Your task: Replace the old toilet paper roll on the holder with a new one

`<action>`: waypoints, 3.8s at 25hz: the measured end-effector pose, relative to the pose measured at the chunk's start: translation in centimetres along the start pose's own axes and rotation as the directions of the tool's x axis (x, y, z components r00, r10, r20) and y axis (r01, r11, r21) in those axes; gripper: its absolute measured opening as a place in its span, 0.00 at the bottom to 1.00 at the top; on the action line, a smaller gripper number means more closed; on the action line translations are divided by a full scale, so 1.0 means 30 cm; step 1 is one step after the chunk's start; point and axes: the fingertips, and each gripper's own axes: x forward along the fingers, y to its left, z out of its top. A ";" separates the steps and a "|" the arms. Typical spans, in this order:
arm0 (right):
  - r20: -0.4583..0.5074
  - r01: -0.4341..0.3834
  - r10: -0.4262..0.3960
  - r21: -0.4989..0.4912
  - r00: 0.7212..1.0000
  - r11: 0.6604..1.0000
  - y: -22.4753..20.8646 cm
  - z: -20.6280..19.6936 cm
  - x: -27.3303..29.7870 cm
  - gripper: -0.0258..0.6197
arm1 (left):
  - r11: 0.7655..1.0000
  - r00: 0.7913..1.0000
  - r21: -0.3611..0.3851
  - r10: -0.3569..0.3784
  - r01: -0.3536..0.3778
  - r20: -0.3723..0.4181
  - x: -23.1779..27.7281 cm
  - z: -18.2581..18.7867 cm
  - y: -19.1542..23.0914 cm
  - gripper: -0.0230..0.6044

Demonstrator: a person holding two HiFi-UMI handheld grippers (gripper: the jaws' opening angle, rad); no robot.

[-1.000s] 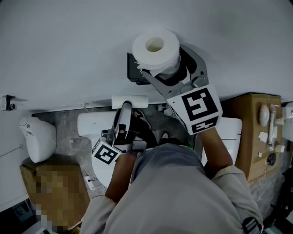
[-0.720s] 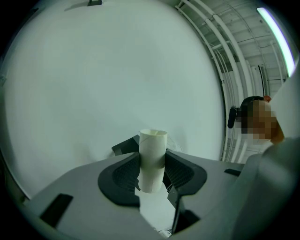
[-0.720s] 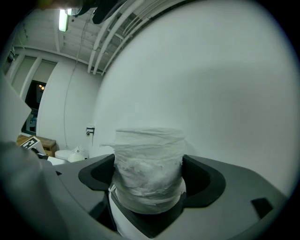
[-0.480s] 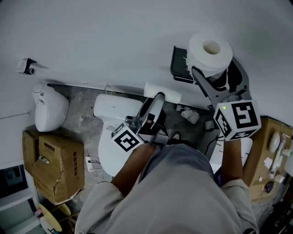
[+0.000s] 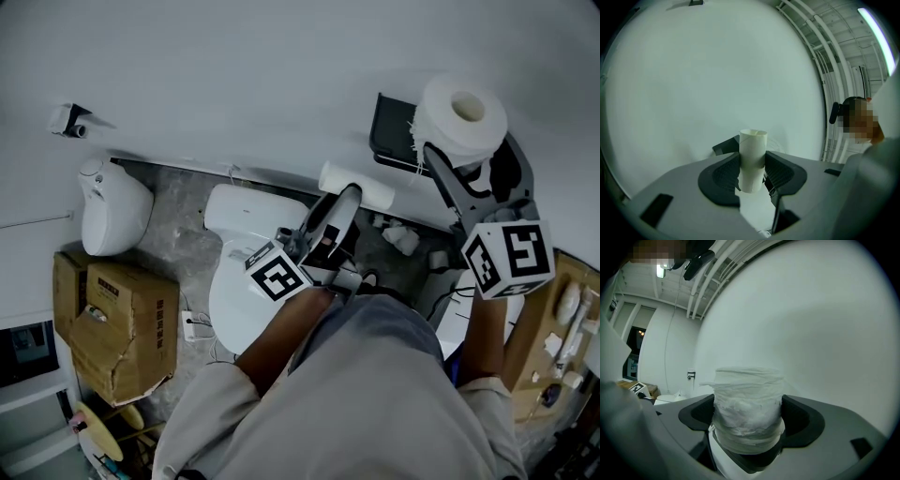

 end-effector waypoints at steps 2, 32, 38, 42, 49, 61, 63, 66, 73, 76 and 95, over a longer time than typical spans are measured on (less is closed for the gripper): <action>0.003 0.006 -0.006 0.003 1.000 1.000 -0.003 0.001 -0.009 0.71 | 1.000 1.000 -0.001 -0.001 0.001 -0.004 0.000 -0.001 -0.004 0.30; 0.046 0.137 -0.148 0.192 0.988 0.972 -0.154 -0.046 -0.184 0.71 | 0.997 0.985 0.025 -0.074 0.079 -0.157 0.094 -0.115 -0.070 0.30; 0.057 0.160 -0.179 0.250 0.982 0.955 -0.245 -0.098 -0.287 0.71 | 0.995 0.975 0.029 -0.084 0.092 -0.205 0.142 -0.232 -0.108 0.30; 0.049 0.183 -0.204 0.276 0.978 0.944 -0.267 -0.122 -0.314 0.71 | 0.994 0.966 0.034 -0.096 0.107 -0.239 0.162 -0.266 -0.128 0.30; 0.044 0.200 -0.234 0.386 0.971 0.900 -0.303 -0.206 -0.363 0.71 | 0.990 0.947 0.058 -0.105 0.128 -0.303 0.184 -0.340 -0.158 0.30; 0.071 0.114 -0.220 0.682 0.973 0.723 -0.308 -0.392 -0.320 0.71 | 0.991 0.931 0.068 -0.082 0.114 -0.356 0.173 -0.382 -0.152 0.30; 0.084 0.091 -0.217 0.721 0.973 0.687 -0.306 -0.415 -0.310 0.71 | 0.991 0.930 0.071 -0.078 0.111 -0.359 0.170 -0.382 -0.149 0.30; 0.112 0.050 -0.217 0.778 0.970 0.626 -0.305 -0.440 -0.297 0.71 | 0.992 0.930 0.071 -0.074 0.107 -0.360 0.161 -0.380 -0.146 0.30; 0.171 -0.046 -0.225 0.881 0.959 0.470 -0.290 -0.485 -0.269 0.71 | 0.991 0.934 0.077 -0.074 0.107 -0.351 0.153 -0.374 -0.158 0.30; 0.213 -0.085 -0.259 0.899 0.942 0.429 -0.291 -0.480 -0.259 0.71 | 0.992 0.936 0.077 -0.072 0.104 -0.344 0.150 -0.369 -0.153 0.30; 0.217 -0.122 -0.321 0.949 0.922 0.292 -0.231 -0.546 -0.228 0.71 | 0.994 0.957 0.073 -0.056 0.080 -0.285 0.123 -0.320 -0.115 0.30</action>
